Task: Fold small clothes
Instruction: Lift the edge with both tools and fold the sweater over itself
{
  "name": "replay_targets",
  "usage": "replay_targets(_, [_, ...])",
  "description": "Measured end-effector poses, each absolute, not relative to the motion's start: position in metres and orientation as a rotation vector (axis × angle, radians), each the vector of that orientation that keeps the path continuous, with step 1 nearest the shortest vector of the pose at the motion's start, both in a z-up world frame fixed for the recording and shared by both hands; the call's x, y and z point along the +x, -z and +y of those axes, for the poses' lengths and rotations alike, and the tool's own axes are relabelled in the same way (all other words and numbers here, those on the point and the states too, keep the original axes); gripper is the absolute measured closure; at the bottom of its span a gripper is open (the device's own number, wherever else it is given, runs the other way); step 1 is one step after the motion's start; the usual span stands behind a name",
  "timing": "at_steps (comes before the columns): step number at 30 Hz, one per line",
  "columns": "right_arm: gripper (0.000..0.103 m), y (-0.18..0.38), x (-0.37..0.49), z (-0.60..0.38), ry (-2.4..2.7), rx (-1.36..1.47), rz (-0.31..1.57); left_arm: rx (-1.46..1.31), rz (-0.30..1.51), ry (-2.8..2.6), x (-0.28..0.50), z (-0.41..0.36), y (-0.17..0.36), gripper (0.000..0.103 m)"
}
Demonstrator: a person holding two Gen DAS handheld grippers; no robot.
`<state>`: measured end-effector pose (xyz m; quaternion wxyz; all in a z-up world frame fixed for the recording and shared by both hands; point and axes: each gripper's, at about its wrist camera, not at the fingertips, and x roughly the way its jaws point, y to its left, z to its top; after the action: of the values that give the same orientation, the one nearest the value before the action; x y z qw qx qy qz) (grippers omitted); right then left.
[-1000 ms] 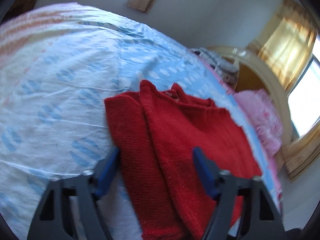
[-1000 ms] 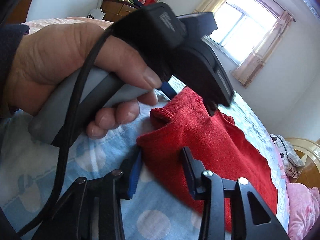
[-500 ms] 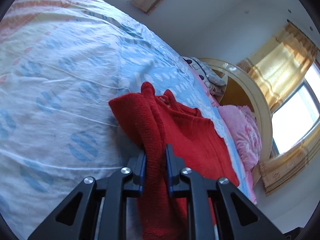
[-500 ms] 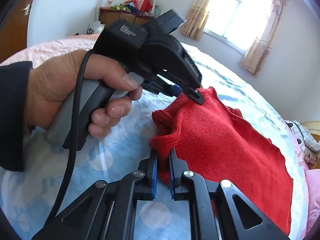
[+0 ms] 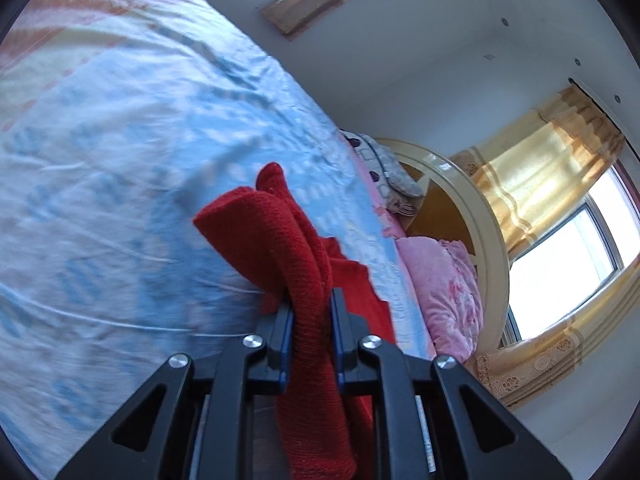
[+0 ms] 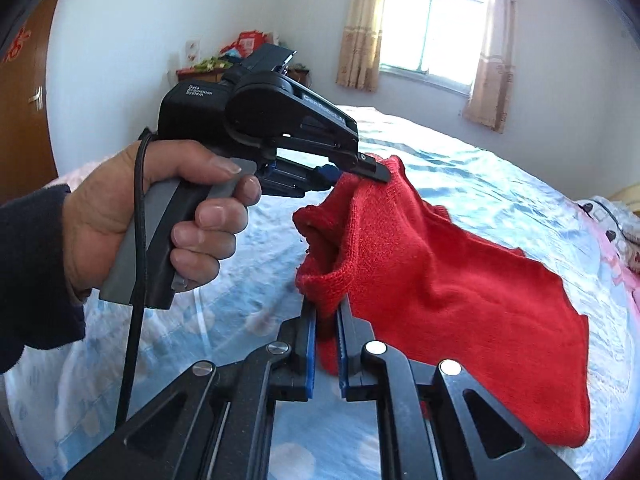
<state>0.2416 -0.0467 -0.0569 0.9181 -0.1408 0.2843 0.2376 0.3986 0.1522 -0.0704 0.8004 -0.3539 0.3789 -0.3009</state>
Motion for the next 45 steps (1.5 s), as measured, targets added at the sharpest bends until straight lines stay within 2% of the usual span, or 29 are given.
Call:
replay_targets(7, [0.096,0.038,0.235,-0.091,-0.450,-0.198,0.546,-0.671,0.785,0.695,0.404,0.102,0.041,0.087])
replay_targets(22, [0.096,0.019,0.236,-0.191,-0.369,0.042,0.570,-0.643,0.799,0.792,0.424,0.003,0.026,0.087])
replay_targets(32, [0.096,0.040,0.236,-0.259,-0.301,0.169,0.646,-0.530,0.884,0.835,0.433,-0.077,0.041,0.089])
replay_targets(45, [0.096,0.082,0.237,-0.300,-0.285,0.331,0.782,-0.296,0.927,0.800,0.426,-0.137,0.060,0.089])
